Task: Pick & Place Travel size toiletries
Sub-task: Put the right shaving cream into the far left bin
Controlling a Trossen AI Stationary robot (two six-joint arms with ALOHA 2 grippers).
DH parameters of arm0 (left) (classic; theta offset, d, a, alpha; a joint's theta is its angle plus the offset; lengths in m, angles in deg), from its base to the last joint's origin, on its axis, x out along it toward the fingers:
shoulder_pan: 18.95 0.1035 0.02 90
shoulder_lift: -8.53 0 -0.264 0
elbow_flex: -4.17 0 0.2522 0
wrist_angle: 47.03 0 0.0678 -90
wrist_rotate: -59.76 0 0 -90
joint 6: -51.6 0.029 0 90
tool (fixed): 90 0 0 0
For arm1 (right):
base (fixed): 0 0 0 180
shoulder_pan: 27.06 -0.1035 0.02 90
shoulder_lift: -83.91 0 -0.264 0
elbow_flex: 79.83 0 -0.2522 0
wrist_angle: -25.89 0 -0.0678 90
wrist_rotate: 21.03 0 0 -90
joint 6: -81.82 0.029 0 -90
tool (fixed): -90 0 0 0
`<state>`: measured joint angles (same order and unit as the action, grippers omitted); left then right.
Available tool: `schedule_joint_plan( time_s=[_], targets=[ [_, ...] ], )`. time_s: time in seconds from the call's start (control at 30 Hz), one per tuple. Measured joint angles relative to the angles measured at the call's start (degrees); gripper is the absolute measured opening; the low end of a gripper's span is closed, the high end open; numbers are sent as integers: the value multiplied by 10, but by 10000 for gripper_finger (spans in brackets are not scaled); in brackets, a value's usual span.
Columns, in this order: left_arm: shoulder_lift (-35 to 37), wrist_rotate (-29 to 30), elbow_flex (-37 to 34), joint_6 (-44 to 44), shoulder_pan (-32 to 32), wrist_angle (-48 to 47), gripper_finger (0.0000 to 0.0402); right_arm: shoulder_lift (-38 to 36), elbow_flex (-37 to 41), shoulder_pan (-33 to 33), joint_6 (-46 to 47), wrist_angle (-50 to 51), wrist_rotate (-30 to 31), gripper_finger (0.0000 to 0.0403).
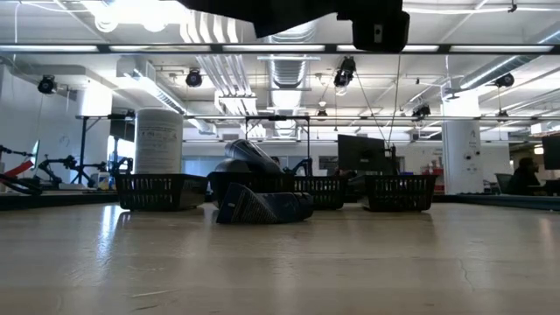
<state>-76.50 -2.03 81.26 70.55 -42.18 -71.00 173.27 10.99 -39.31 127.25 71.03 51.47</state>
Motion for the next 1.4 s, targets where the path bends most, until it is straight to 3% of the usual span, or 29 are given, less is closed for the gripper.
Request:
schedule_joint_plan(
  time_s=[0.23,0.4,0.57,0.77,0.83,0.97,1.27,1.4],
  targets=[
    [16,77,-1,-73,-20,-88,2,-16,-2,-2,-12,24,62,283],
    [36,138,-4,-202,-30,-211,1,-57,-4,-8,-22,94,171,341],
    [63,194,-6,-446,-39,-394,1,-110,-3,-19,9,165,285,373],
    [81,204,-22,-881,-17,-624,2,-151,7,-29,76,225,385,379],
    [83,191,-38,-951,-7,-623,2,-157,9,-30,83,230,396,379],
    [83,176,-81,-1011,28,-560,2,-156,10,-30,83,233,406,379],
    [83,158,-194,-989,141,-372,7,-134,10,-33,81,233,411,380],
    [83,122,-224,-965,178,-323,32,-127,10,-36,81,233,403,379]
  ],
)
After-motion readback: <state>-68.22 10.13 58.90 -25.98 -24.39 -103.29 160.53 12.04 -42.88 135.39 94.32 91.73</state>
